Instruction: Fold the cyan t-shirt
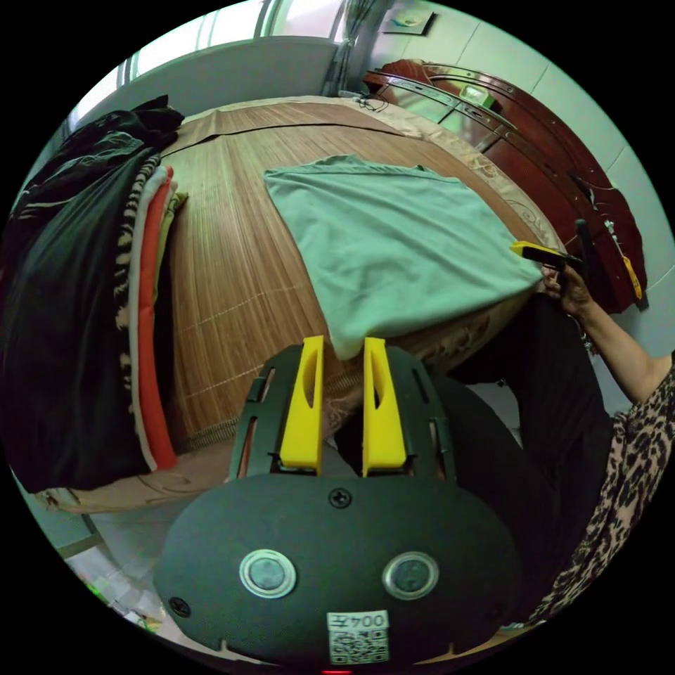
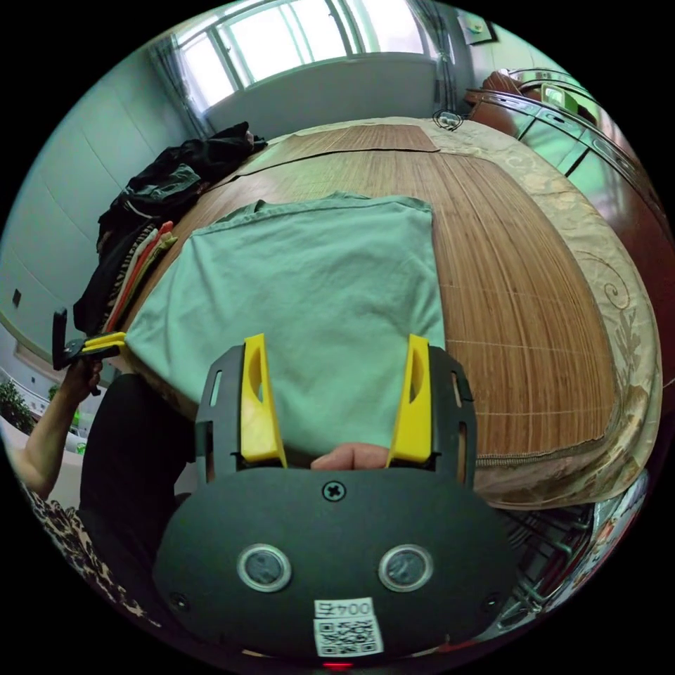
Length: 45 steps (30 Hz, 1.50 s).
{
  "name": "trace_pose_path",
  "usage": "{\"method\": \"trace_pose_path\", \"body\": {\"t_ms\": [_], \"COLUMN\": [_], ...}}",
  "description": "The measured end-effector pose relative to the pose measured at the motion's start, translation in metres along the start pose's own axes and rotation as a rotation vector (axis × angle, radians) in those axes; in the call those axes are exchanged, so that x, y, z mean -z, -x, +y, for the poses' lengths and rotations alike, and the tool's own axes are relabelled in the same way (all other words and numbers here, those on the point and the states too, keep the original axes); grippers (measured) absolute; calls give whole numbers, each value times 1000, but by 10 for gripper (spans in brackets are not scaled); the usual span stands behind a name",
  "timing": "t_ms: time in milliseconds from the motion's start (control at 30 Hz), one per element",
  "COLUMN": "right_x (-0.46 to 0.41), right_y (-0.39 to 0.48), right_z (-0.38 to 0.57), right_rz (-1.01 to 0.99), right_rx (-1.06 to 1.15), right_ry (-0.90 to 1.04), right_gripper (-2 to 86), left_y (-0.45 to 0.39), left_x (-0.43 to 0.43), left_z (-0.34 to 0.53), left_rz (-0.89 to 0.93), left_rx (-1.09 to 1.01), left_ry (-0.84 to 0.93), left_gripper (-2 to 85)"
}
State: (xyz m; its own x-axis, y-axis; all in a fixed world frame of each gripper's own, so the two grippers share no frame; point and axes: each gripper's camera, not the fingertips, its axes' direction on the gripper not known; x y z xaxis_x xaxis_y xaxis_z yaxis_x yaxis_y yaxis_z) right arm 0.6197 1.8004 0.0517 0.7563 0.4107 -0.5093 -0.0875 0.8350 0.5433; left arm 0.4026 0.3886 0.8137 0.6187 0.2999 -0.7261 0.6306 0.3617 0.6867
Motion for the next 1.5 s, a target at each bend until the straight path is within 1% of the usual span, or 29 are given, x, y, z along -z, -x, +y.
{"method": "trace_pose_path", "body": {"t_ms": [133, 200, 233, 267, 300, 333, 367, 500, 567, 700, 767, 867, 967, 1033, 1100, 1167, 1233, 1367, 1500], "right_x": [3, 4, 4, 5, 6, 9, 14, 42, 58, 56, 43, 34, 27, 26, 25, 26, 28, 31, 30], "right_y": [-4, -4, -5, -8, -9, -14, -19, -29, -33, -35, -30, -24, -16, -12, -12, -17, -24, -44, -47], "right_z": [4, 4, 4, 4, 3, 4, 5, 17, 27, 43, 53, 57, 56, 56, 57, 59, 61, 68, 70], "right_rz": [-15, 3, 40, 82, 100, 121, 138, 128, 82, 4, -24, 40, 130, 157, 166, 142, 109, -10, -7], "right_rx": [-18, -25, -57, -93, -107, -127, -146, -126, -129, -165, -137, -132, -78, -51, -45, -52, -69, -99, -70], "right_ry": [-6, 0, 7, 14, 20, 32, 32, -25, -27, 57, 109, 127, 153, 151, 152, 147, 141, 112, 118], "right_gripper": [236, 209, 176, 119, 90, 40, 13, 17, 47, 106, 129, 113, 98, 95, 94, 93, 91, 99, 98], "left_y": [-14, -22, -25, -26, -26, -26, -26, -27, -29, -50, -66, -99, -131, -153, -164, -175, -190, -205, -216], "left_x": [3, 4, 6, 7, 10, 12, 17, 36, 47, 71, 75, 72, 56, 39, 26, 14, 3, -1, -9], "left_z": [9, 17, 21, 23, 27, 29, 34, 59, 69, 81, 80, 75, 70, 69, 73, 78, 82, 84, 85], "left_rz": [-33, -32, -41, -45, -44, -40, -34, -90, -98, -31, -18, -61, -98, -136, -132, -64, -96, -139, -151], "left_rx": [-27, -56, -58, -53, -36, -27, -9, 60, 84, 112, 106, 83, 50, 17, 26, 4, -45, -64, -74], "left_ry": [22, 28, 21, 25, 30, 31, 31, 23, 10, -78, -111, -125, -87, -40, -9, 23, 76, 75, 84], "left_gripper": [67, 40, 33, 30, 25, 23, 19, 12, 11, 11, 10, 7, 7, 7, 7, 7, 7, 8, 8]}}
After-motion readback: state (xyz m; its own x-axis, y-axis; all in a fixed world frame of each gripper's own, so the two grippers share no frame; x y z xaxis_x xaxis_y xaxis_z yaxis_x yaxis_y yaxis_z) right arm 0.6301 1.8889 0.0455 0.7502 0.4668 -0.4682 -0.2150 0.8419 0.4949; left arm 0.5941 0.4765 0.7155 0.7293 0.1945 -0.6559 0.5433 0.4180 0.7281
